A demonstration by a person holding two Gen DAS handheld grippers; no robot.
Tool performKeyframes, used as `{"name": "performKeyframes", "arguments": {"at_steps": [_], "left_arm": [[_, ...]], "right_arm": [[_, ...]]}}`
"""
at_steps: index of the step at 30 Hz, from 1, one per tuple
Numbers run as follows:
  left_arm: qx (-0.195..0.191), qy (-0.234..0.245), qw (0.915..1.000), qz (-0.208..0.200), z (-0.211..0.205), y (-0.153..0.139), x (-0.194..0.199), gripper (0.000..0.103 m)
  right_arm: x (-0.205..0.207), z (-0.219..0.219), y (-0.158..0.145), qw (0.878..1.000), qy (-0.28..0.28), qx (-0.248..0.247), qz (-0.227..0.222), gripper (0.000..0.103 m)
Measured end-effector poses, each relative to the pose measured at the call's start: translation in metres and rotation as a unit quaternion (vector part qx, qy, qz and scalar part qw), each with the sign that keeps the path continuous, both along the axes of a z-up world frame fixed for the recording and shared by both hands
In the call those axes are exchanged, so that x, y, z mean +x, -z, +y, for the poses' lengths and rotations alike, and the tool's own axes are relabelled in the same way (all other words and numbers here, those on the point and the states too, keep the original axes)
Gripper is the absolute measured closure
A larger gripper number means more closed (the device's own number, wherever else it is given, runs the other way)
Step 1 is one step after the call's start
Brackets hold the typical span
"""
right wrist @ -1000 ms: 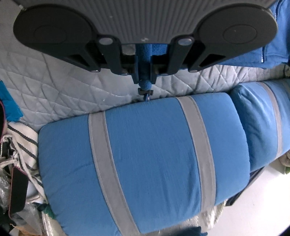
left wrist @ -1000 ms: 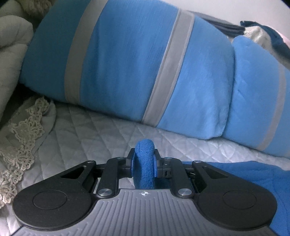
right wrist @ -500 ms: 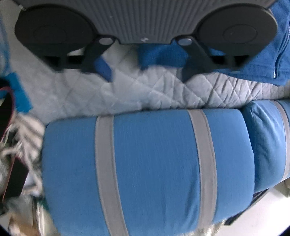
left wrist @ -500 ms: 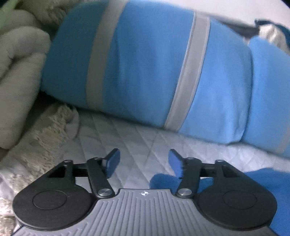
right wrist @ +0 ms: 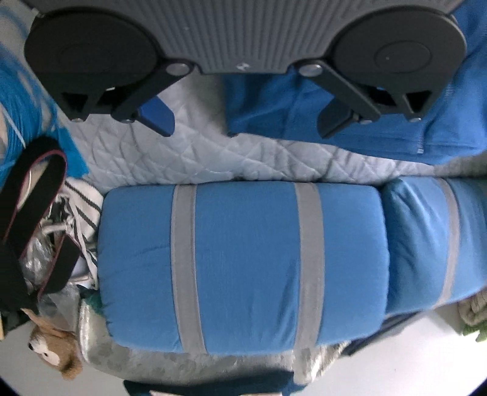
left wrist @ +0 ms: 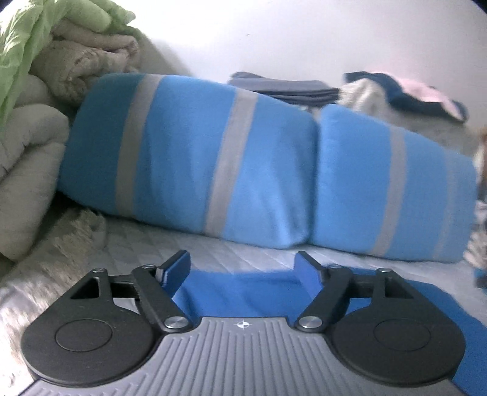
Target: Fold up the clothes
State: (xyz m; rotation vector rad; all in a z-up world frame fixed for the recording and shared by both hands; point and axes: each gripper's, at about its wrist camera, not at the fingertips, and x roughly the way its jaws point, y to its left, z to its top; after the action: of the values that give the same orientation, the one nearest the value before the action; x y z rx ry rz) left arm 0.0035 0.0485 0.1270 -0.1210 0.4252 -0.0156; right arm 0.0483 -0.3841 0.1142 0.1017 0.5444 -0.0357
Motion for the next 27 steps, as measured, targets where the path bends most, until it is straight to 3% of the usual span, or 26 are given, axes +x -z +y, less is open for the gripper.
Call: {"name": "performKeyframes", "arguments": {"at_steps": [3,6,13,19,24,27], "left_arm": [[-0.003,0.02,0.9998,0.01,-0.016,0.011,-0.022,0.017],[0.018,0.039,0.9988,0.022,-0.026,0.023,-0.032,0.016],[0.058,0.018,0.9981,0.008,-0.037,0.034,-0.054,0.008],[0.059,0.03,0.9978,-0.008,-0.041,0.037,-0.076,0.008],[0.025,0.025,0.998,-0.052,-0.041,0.047,-0.094,0.008],[0.024,0.029,0.9981,-0.049,-0.047,0.06,-0.096,0.008]], "right_arm": [[-0.02,0.02,0.002,0.999,-0.036,0.012,0.002,0.0],[-0.038,0.042,0.008,0.998,-0.059,0.017,0.012,0.0],[-0.075,0.084,0.022,0.998,-0.065,-0.008,0.014,0.0],[-0.097,0.101,0.028,0.998,-0.058,-0.028,-0.005,0.0],[-0.108,0.103,0.031,0.998,-0.055,-0.024,-0.025,0.0],[-0.11,0.106,0.036,0.997,-0.058,-0.042,-0.029,0.0]]}}
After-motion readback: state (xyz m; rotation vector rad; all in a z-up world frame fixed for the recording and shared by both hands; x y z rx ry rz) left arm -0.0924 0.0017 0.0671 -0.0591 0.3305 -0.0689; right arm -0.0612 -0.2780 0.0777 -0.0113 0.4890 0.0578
